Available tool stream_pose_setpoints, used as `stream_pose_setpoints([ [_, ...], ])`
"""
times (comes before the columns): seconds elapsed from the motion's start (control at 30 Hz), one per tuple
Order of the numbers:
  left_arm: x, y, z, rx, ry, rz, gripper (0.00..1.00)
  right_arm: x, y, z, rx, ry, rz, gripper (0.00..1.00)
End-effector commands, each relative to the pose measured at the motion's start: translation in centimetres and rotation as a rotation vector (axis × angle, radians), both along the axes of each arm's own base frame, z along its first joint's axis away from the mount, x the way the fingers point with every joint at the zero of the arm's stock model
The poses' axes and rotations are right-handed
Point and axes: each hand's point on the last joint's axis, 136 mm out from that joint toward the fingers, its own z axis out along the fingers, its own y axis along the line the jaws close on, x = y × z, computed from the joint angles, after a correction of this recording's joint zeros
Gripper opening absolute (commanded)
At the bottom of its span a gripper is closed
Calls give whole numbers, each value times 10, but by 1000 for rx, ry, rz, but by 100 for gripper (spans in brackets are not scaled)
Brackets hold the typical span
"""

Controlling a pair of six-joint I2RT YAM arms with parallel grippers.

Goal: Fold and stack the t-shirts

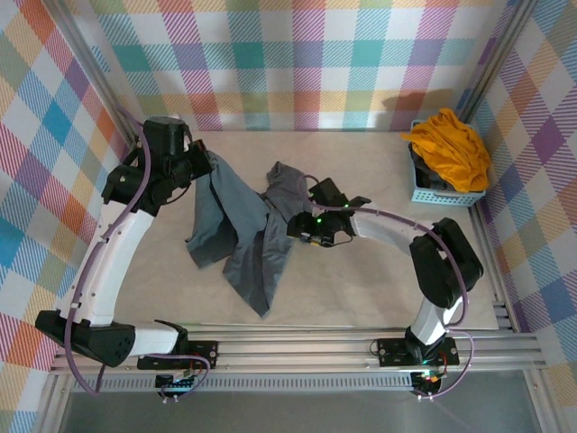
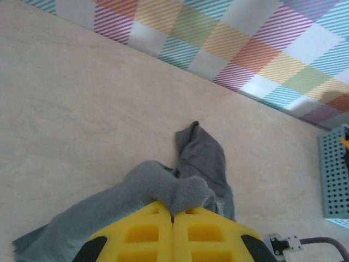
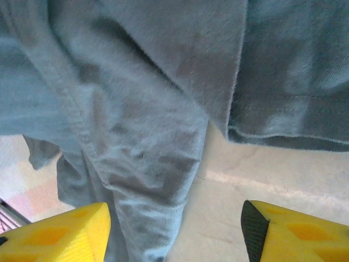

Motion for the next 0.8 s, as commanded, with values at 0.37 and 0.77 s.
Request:
stream_pose_setpoints([
  [0.37, -21, 96, -102, 142, 298, 295, 0, 75, 12, -39, -35, 22, -77, 54],
  [0.77, -16, 124, -109, 105, 308, 358, 0, 102, -71, 44, -94, -143, -250, 0],
])
